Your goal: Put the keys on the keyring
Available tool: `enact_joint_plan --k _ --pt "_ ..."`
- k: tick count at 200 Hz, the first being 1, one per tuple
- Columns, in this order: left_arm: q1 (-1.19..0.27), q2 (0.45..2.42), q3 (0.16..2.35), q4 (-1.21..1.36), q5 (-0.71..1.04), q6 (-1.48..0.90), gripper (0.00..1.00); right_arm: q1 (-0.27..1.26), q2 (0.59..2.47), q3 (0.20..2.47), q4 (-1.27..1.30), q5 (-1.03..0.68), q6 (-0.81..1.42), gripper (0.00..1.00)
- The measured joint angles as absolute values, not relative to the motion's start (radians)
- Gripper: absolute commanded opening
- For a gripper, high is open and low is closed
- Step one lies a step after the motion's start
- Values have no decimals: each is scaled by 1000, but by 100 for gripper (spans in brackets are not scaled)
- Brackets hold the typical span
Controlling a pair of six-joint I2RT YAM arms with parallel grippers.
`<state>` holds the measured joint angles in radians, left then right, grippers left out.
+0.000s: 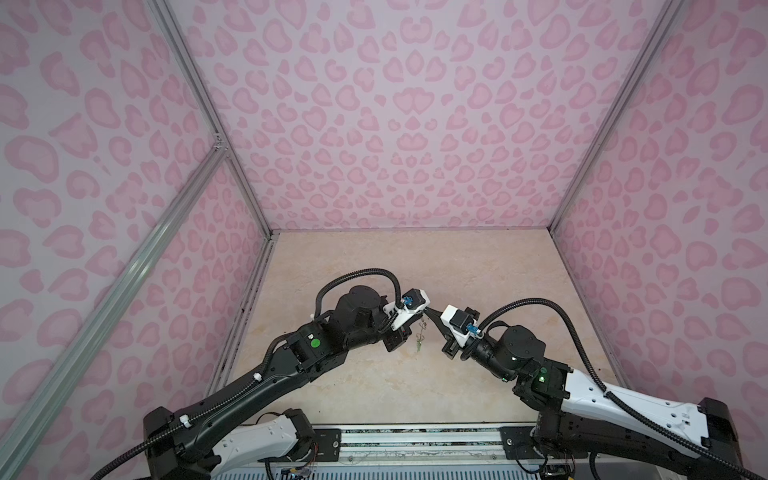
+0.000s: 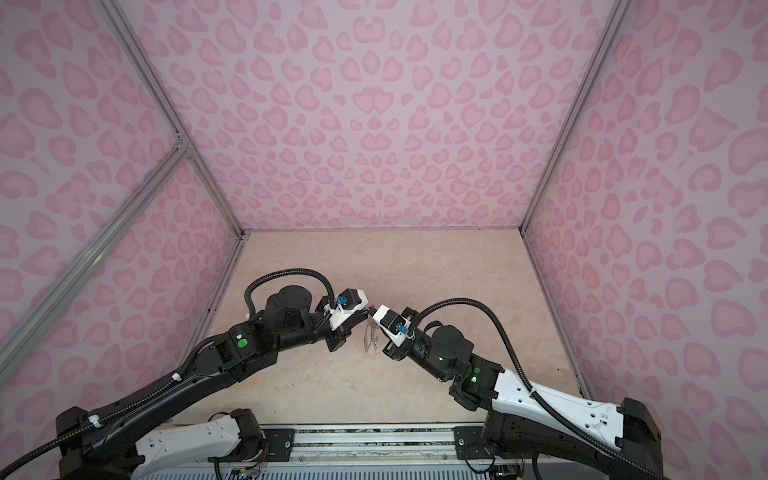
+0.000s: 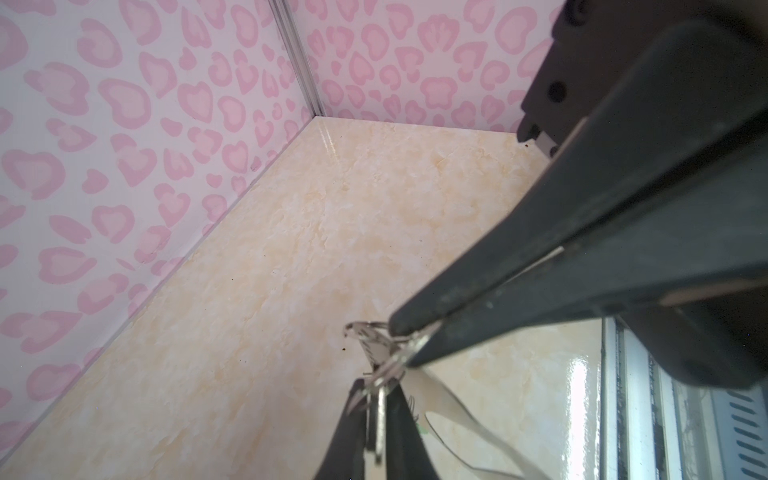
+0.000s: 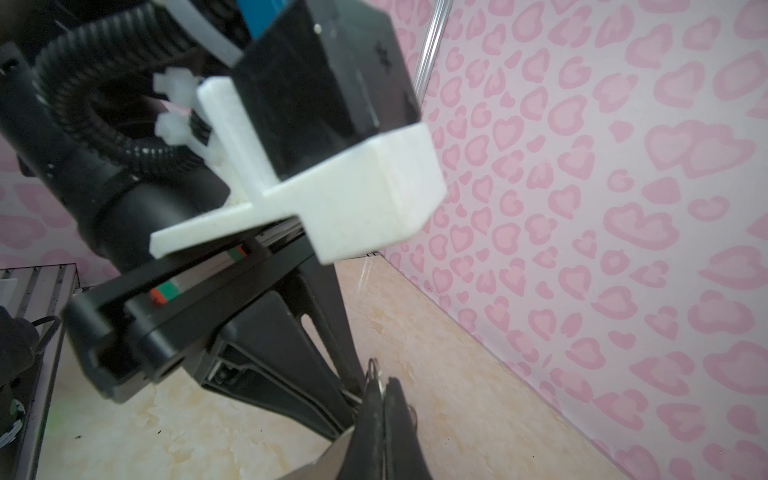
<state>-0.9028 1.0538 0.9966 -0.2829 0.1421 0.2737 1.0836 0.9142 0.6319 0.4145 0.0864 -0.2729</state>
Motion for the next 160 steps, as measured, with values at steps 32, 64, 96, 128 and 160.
enact_joint_plan --k 32,64,96,128,160 --pt "-903 1051 996 -283 178 294 3 1083 914 630 435 85 -272 0" --pt "-902 1058 999 -284 213 310 3 1079 914 630 439 73 -270 0" --pt "-902 1069 1010 -295 249 325 3 1072 915 625 443 51 -265 0" --pt "-902 1075 1017 -306 271 345 6 1057 912 616 446 23 -253 0" --pt "-903 1063 1017 -316 262 355 31 1036 892 601 444 -9 -239 0"
